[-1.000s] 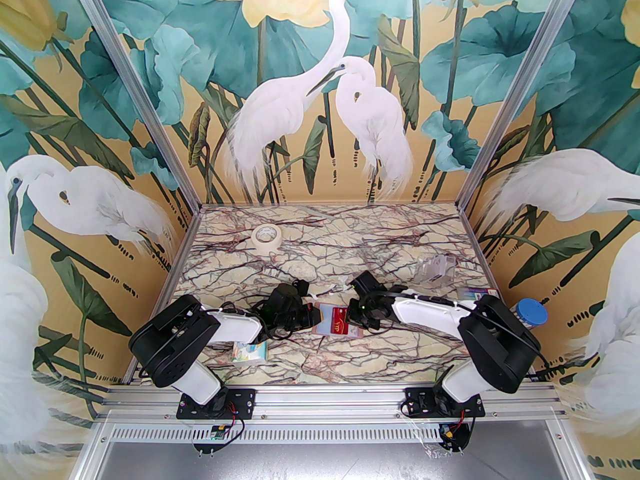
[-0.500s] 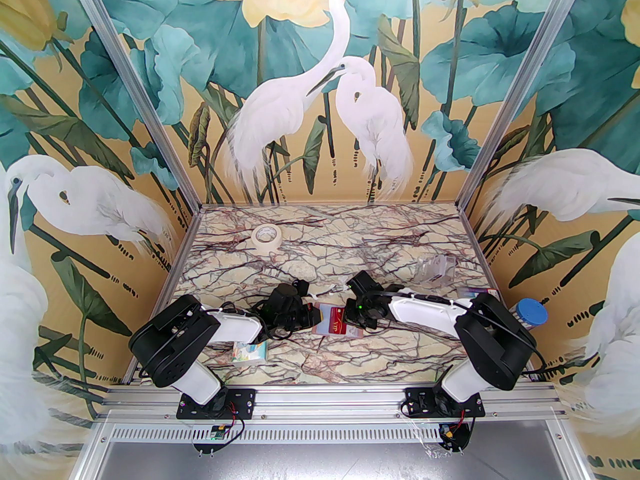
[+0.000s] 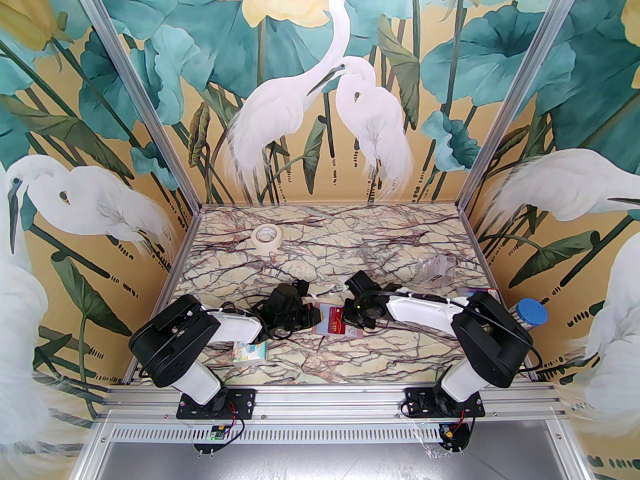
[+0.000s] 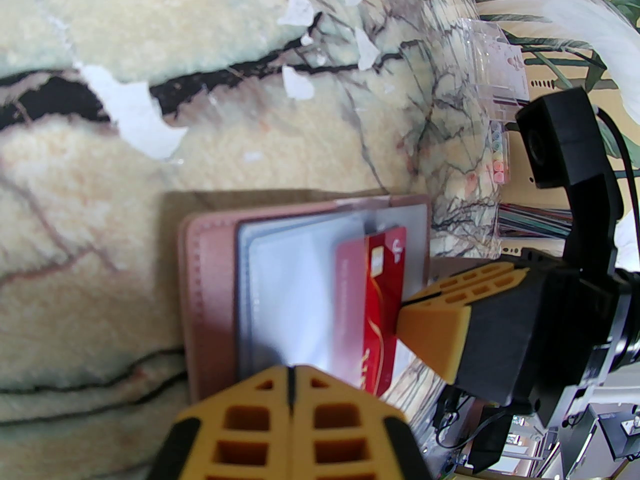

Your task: Put the credit cards into the card holder

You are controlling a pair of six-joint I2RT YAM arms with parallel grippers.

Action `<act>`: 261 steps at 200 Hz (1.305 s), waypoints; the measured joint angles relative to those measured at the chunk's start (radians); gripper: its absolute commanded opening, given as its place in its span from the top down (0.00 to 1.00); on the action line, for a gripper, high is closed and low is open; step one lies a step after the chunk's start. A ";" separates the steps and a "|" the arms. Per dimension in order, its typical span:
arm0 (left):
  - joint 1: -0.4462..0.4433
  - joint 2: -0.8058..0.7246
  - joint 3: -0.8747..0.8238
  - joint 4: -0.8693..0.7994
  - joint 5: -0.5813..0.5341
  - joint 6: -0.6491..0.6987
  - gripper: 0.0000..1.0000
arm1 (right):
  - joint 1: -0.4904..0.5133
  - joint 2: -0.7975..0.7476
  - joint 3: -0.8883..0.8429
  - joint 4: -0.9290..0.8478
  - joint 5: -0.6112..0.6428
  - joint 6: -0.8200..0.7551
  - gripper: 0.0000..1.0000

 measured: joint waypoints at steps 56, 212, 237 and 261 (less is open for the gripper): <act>0.000 0.000 0.000 0.000 0.000 0.000 0.98 | 0.016 0.011 0.010 0.006 0.000 0.000 0.91; 0.000 0.003 0.000 0.004 0.000 0.000 0.98 | 0.031 0.039 0.036 0.023 -0.001 0.000 0.91; 0.000 0.005 0.000 0.008 0.000 0.000 0.98 | 0.031 0.041 0.037 0.024 -0.001 0.000 0.91; 0.000 0.005 0.000 0.008 0.000 0.000 0.97 | 0.031 0.043 0.039 0.030 -0.004 0.000 0.91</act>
